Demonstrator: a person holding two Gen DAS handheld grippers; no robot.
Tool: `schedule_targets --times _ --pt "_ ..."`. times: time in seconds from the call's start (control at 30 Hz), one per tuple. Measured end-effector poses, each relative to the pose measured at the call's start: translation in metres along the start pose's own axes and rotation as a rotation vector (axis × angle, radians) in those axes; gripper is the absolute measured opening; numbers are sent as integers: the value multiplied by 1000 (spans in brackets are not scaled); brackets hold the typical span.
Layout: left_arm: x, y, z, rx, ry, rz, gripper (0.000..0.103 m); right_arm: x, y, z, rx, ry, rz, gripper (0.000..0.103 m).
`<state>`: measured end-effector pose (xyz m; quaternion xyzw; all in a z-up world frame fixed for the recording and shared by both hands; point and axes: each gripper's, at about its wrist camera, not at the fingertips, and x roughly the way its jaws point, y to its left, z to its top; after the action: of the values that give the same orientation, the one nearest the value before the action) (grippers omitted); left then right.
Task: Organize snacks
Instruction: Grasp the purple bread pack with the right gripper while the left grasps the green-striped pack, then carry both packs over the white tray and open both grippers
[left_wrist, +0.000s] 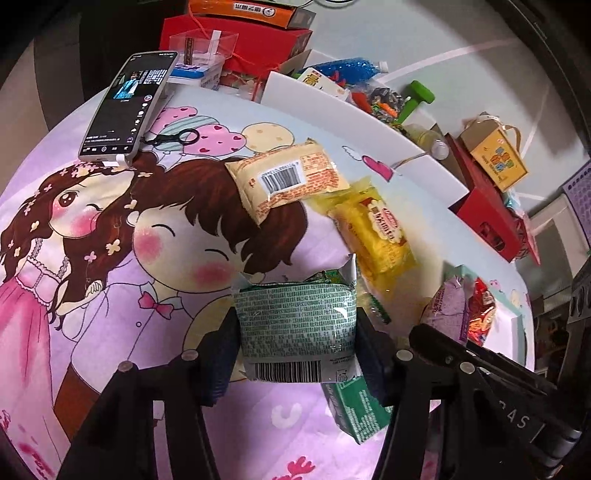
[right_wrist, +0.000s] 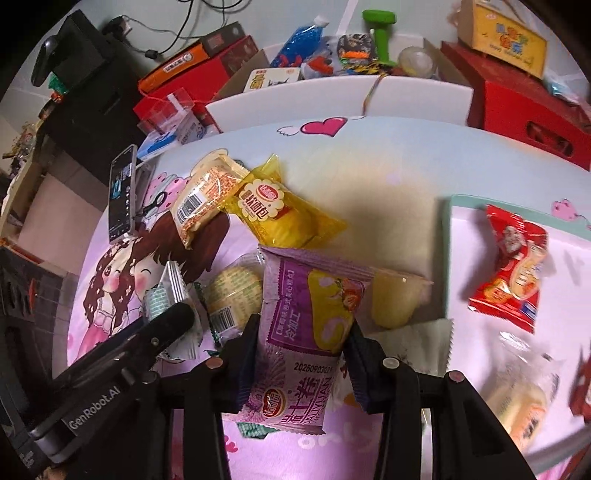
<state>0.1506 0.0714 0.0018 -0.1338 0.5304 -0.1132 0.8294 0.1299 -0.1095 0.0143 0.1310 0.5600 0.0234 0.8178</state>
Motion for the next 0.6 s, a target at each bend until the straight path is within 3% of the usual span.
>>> schedule_targets --times 0.33,0.6 --pt "-13 5 -4 -19 -18 -75 60 -38 1 -5 75 -71 -124 45" --pt "-19 13 -5 -30 -35 -25 60 -55 -4 -14 124 -137 -110 45"
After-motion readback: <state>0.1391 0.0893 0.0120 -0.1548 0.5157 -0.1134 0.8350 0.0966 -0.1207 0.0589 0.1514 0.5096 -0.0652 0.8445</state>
